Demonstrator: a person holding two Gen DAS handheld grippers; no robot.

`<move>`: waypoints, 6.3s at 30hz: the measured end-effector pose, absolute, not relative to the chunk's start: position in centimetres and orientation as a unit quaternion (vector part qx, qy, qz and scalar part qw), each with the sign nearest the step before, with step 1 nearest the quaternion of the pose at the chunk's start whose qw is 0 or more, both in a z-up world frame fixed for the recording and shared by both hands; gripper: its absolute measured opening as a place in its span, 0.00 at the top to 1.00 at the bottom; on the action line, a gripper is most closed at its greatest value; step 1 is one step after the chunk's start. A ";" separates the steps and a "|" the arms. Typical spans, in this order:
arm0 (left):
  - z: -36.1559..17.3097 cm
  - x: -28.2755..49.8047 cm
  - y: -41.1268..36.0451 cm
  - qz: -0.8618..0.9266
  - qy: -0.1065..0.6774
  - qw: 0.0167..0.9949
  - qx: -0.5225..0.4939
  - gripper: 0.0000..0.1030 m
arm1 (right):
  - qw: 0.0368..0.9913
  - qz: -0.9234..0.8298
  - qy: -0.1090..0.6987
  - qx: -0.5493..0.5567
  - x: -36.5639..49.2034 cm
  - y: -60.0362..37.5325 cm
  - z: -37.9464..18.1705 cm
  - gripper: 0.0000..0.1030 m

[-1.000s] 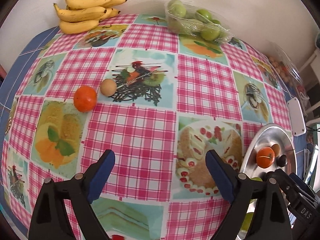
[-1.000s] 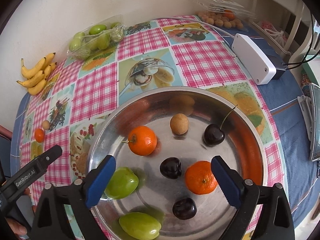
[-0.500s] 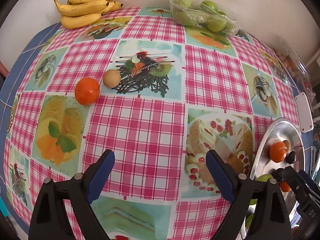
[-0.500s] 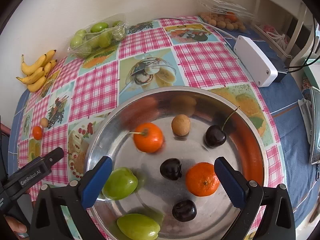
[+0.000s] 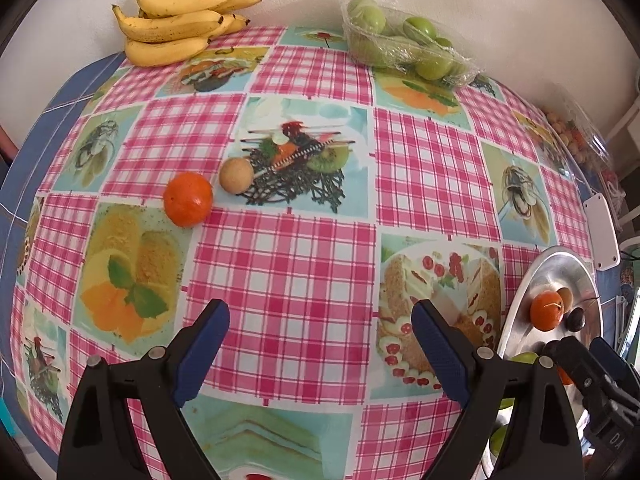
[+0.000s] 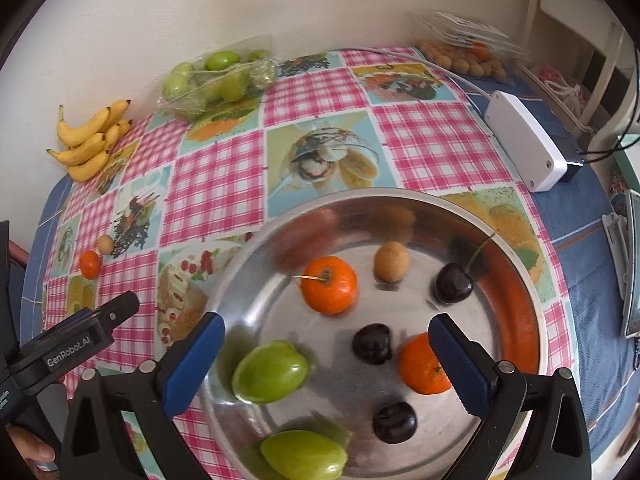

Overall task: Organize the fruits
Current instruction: 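Withdraw both tools from the bowl toward the loose tangerine and kiwi, then move the left tool to the tangerine while the right tool approaches the brown kiwi, then grasp the tangerine with the left tool while the right tool grasps the brown kiwi, then carry the tangerine with the left tool while the right tool carries the kiwi over the bowl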

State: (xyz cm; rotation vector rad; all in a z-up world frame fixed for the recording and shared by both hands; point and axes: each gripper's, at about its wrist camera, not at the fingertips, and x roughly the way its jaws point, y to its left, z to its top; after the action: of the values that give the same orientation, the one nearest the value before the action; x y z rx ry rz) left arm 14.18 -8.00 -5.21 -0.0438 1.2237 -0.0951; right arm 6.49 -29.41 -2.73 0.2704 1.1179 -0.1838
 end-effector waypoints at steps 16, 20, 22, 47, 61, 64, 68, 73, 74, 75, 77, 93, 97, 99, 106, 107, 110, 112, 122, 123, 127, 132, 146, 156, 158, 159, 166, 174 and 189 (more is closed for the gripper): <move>-3.3 14.3 2.2 0.029 0.545 0.836 -0.054 0.10 | 0.845 0.003 0.531 0.069 9.6 -18.0 -1.9 0.00; -3.5 14.4 4.9 0.055 0.545 0.833 -0.073 0.10 | 0.843 0.021 0.534 0.059 10.0 -15.7 -2.1 0.00; -3.8 14.4 5.8 0.056 0.547 0.830 -0.088 0.10 | 0.842 0.025 0.536 0.057 10.2 -14.8 -2.3 0.00; -5.9 16.4 7.3 0.042 0.557 0.818 -0.137 0.10 | 0.834 0.029 0.537 0.126 14.1 -14.1 -4.4 0.00; -6.0 19.7 7.5 0.037 0.558 0.815 -0.150 0.10 | 0.831 0.024 0.531 0.163 17.6 -14.6 -5.2 0.00; -5.9 20.3 7.8 0.039 0.559 0.814 -0.153 0.10 | 0.832 0.024 0.532 0.156 18.4 -14.1 -5.3 0.01; -5.7 21.2 8.3 0.042 0.554 0.817 -0.156 0.10 | 0.835 0.032 0.528 0.150 19.6 -13.1 -5.2 0.11; -6.1 22.0 8.8 0.040 0.559 0.811 -0.166 0.10 | 0.836 0.040 0.530 0.136 21.1 -11.4 -5.3 0.25; -6.2 22.2 8.9 0.040 0.560 0.810 -0.169 0.10 | 0.837 0.043 0.529 0.134 21.3 -11.0 -5.3 0.29; -6.4 22.3 9.0 0.040 0.560 0.809 -0.172 0.10 | 0.837 0.045 0.529 0.130 21.5 -10.7 -5.3 0.31; -6.6 22.4 9.1 0.039 0.561 0.808 -0.176 0.10 | 0.837 0.051 0.532 0.122 21.9 -9.9 -5.6 0.39; -7.4 22.5 9.2 0.021 0.573 0.795 -0.199 0.10 | 0.827 0.072 0.542 0.130 22.8 -8.0 -7.1 0.74; -7.5 22.5 8.8 0.009 0.576 0.790 -0.209 0.12 | 0.827 0.068 0.541 0.134 22.6 -8.8 -6.8 0.74; -7.6 22.5 8.3 -0.002 0.580 0.786 -0.216 0.16 | 0.826 0.062 0.544 0.135 22.5 -9.2 -6.8 0.74; -7.9 22.5 5.8 -0.036 0.590 0.777 -0.216 0.37 | 0.820 0.039 0.555 0.136 21.9 -11.2 -6.9 0.74; -7.9 22.5 5.5 -0.042 0.591 0.775 -0.219 0.41 | 0.819 0.036 0.557 0.136 21.7 -11.5 -6.9 0.74; -7.9 22.4 4.8 -0.053 0.592 0.773 -0.223 0.50 | 0.816 0.033 0.560 0.140 21.5 -12.2 -6.9 0.74; -8.0 22.3 4.4 -0.052 0.595 0.773 -0.216 0.61 | 0.816 0.030 0.560 0.143 21.2 -12.7 -6.8 0.74; -7.3 21.5 3.8 -0.045 0.590 0.775 -0.221 0.63 | 0.815 0.015 0.558 0.154 19.8 -14.7 -5.4 0.74; -7.1 21.3 3.7 -0.045 0.590 0.775 -0.222 0.63 | 0.815 0.014 0.558 0.154 19.6 -14.9 -5.2 0.74; -6.4 20.4 3.4 -0.047 0.588 0.777 -0.221 0.63 | 0.816 0.009 0.558 0.150 18.4 -15.4 -4.2 0.74; -5.4 18.1 2.6 -0.041 0.585 0.786 -0.195 0.63 | 0.821 0.006 0.551 0.150 16.3 -16.1 -2.7 0.74; -3.8 12.0 -1.3 -0.070 0.574 0.804 -0.139 0.63 | 0.838 0.008 0.529 0.131 9.2 -16.6 0.2 0.74; -3.4 9.0 -2.9 -0.085 0.572 0.808 -0.115 0.63 | 0.845 0.001 0.518 0.132 4.8 -18.2 0.5 0.74; -3.4 8.7 -3.1 -0.088 0.572 0.807 -0.114 0.63 | 0.844 0.001 0.519 0.134 4.2 -18.5 0.3 0.74; -3.4 8.5 -3.2 -0.089 0.573 0.807 -0.111 0.63 | 0.844 0.001 0.519 0.135 3.9 -18.7 0.2 0.74; -3.6 8.2 -3.8 -0.091 0.576 0.807 -0.098 0.63 | 0.845 0.001 0.517 0.135 3.0 -19.8 0.1 0.74; -3.7 8.0 -5.0 -0.101 0.576 0.807 -0.081 0.63 | 0.844 0.002 0.515 0.153 3.0 -21.2 0.1 0.74; -3.4 5.4 -11.3 -0.175 0.571 0.802 -0.022 0.63 | 0.826 -0.084 0.518 0.204 1.5 -28.5 -0.8 0.73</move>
State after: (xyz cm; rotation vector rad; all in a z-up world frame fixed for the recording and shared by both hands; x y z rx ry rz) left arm 5.37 -11.31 -3.37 -0.0468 1.2236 -0.3750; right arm 1.51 -28.55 -0.82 0.4337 1.1015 -0.1790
